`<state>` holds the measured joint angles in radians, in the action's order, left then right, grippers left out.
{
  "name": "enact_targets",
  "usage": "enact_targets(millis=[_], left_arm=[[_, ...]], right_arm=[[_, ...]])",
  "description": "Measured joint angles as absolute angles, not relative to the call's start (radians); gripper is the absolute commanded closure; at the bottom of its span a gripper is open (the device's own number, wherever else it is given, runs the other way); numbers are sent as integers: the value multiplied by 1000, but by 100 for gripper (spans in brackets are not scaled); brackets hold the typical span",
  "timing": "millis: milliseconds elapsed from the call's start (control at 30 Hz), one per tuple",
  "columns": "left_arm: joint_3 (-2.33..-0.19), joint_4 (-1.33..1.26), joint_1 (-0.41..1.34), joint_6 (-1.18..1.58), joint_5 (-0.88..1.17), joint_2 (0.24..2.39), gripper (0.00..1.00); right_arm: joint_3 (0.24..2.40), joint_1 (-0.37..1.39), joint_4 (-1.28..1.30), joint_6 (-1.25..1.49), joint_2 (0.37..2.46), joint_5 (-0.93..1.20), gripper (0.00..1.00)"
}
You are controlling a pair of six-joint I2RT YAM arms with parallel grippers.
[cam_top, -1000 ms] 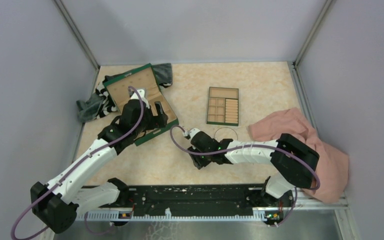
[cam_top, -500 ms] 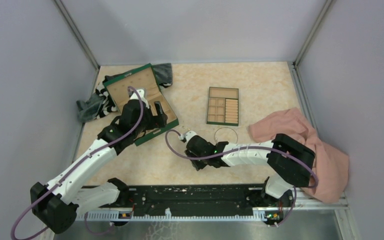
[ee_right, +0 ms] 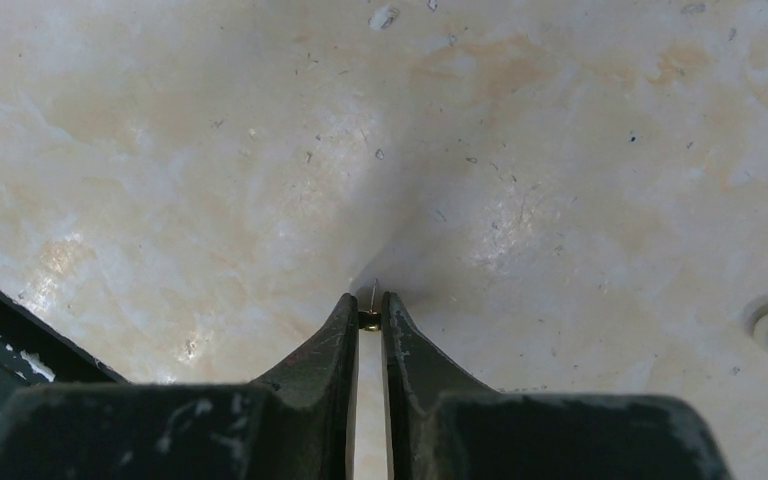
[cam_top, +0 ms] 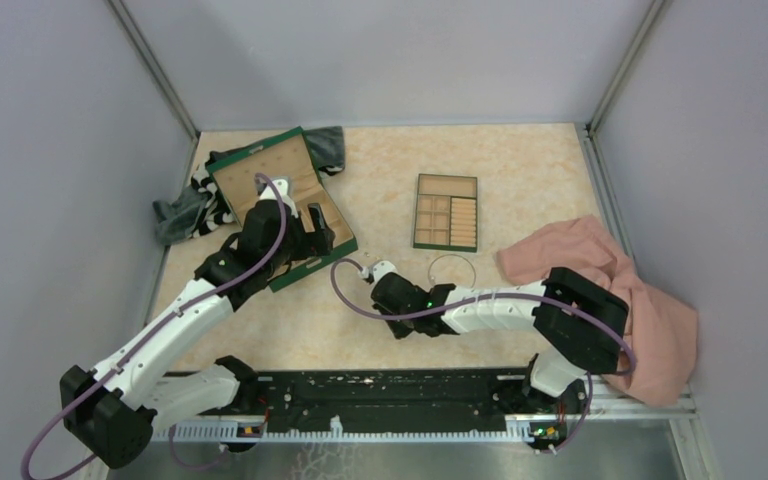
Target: Organize the mixed jewelry
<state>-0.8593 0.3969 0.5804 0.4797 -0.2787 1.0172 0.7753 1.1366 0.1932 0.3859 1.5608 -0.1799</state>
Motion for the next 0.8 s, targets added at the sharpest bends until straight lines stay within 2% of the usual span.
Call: enact_targets(millis=[333,533,800], left_arm=[[-859,397,580,478,-278,1018,1],[-859,397,580,478,-279,1018,1],[-859,396,580,478,-278,1018,1]], right_arm=[[788,1099,267,415,1502,-196,96],[809,957,284,413,1436,-166,97],[940,744,295,401,1455,-142,97]])
